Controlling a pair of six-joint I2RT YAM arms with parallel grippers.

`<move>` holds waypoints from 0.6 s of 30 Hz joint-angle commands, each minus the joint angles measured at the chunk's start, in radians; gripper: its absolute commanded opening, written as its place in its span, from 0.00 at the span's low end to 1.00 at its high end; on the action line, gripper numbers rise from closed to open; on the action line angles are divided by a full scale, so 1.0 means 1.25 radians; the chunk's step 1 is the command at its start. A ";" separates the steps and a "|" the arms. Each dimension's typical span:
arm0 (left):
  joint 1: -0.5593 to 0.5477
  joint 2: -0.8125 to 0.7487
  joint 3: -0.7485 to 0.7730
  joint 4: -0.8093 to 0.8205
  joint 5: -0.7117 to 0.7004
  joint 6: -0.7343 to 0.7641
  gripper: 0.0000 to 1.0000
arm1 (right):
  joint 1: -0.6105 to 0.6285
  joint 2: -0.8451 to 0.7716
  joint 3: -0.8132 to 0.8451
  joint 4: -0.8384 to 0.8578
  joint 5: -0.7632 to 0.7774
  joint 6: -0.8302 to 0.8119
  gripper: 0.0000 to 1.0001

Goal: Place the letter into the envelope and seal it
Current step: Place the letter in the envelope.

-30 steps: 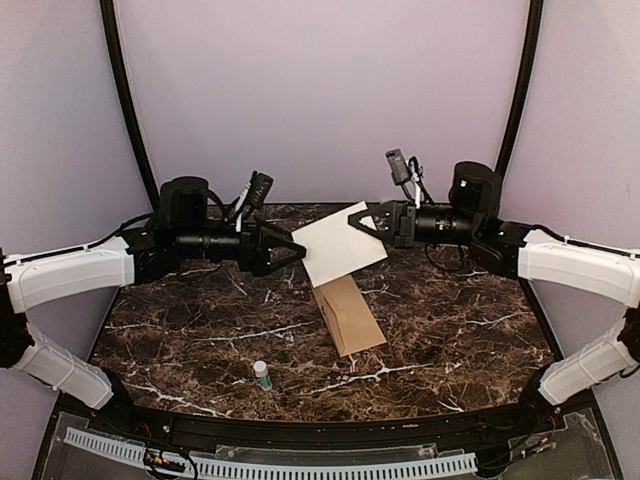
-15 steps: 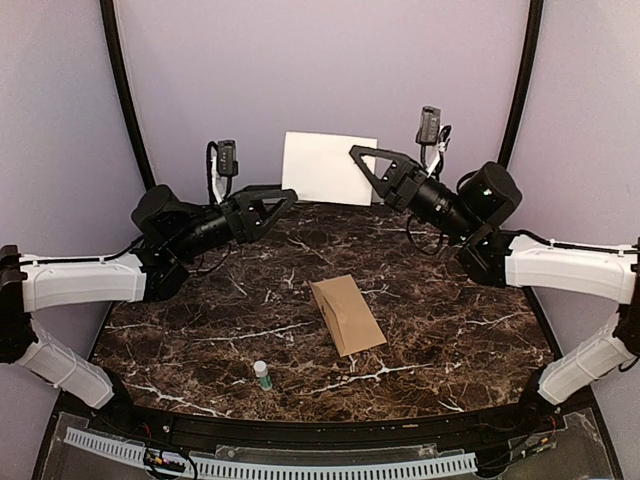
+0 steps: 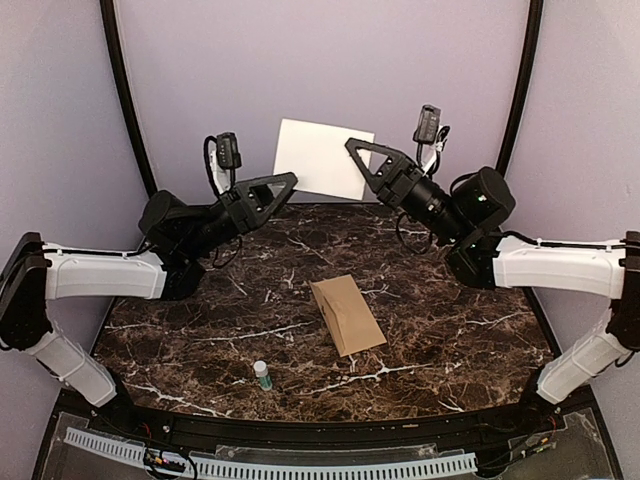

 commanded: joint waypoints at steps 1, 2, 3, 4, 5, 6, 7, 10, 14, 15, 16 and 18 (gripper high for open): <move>-0.007 0.021 0.038 0.063 0.003 -0.040 0.67 | 0.012 0.013 0.030 0.041 -0.002 0.014 0.00; -0.008 0.026 0.045 0.053 0.005 -0.037 0.65 | 0.013 0.014 0.032 0.040 -0.002 0.015 0.00; -0.007 0.027 0.055 0.033 0.008 -0.034 0.61 | 0.014 0.015 0.032 0.039 -0.004 0.014 0.00; -0.008 0.026 0.057 0.025 0.007 -0.029 0.59 | 0.015 0.015 0.032 0.034 -0.003 0.012 0.00; -0.009 0.024 0.056 0.020 0.003 -0.027 0.53 | 0.015 0.014 0.031 0.030 0.000 0.010 0.00; -0.009 0.021 0.055 0.020 0.001 -0.024 0.49 | 0.015 0.014 0.028 0.028 0.001 0.009 0.00; -0.009 0.019 0.052 0.019 -0.003 -0.021 0.41 | 0.015 0.012 0.026 0.025 0.004 0.007 0.00; -0.008 0.007 0.045 -0.003 -0.014 -0.011 0.22 | 0.015 0.006 0.015 0.013 0.014 0.004 0.00; -0.009 -0.005 0.037 -0.048 -0.016 0.001 0.01 | 0.015 -0.018 -0.005 -0.031 0.033 -0.015 0.18; -0.009 -0.008 0.035 -0.059 -0.014 0.004 0.00 | 0.015 -0.028 -0.011 -0.055 0.043 -0.025 0.30; -0.008 -0.018 0.029 -0.083 -0.007 0.015 0.00 | 0.015 -0.042 -0.017 -0.086 0.056 -0.037 0.46; -0.005 -0.039 0.020 -0.146 -0.003 0.039 0.00 | 0.011 -0.072 -0.022 -0.177 0.085 -0.067 0.70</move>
